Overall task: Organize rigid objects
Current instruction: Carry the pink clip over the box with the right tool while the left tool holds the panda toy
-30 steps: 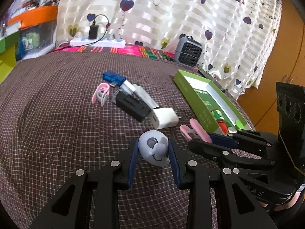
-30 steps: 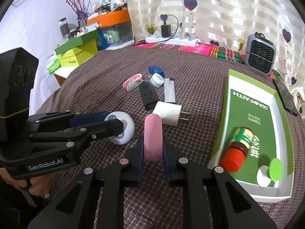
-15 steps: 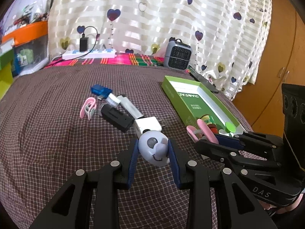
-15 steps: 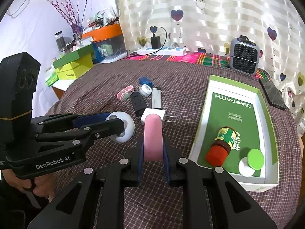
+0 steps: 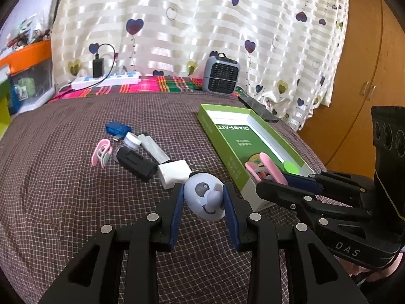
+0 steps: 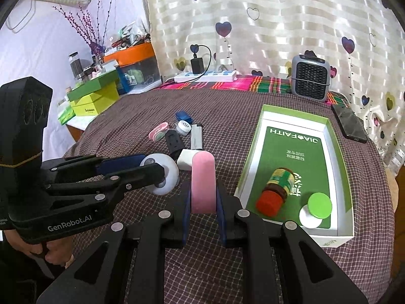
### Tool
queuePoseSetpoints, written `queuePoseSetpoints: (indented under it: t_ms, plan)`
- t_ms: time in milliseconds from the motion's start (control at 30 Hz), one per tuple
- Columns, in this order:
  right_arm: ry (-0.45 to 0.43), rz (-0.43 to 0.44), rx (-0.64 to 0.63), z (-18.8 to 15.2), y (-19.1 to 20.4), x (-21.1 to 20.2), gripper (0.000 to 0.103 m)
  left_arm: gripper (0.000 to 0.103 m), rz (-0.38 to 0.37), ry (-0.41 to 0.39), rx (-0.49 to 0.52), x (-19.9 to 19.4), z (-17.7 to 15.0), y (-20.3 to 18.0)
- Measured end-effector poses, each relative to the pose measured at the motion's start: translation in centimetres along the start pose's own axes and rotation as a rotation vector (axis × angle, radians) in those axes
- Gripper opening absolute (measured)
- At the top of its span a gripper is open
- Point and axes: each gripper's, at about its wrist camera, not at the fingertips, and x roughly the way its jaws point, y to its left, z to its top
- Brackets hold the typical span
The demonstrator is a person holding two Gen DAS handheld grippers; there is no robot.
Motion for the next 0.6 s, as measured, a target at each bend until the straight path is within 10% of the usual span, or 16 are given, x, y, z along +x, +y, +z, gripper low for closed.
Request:
queuePoseSetpoints:
  t_ms: [600]
  plan:
    - [-0.012, -0.018, 0.024, -0.26, -1.04, -0.67, 0.019, 0.03, -0.018, 0.001, 0.021, 0.3, 0.13, -1.07]
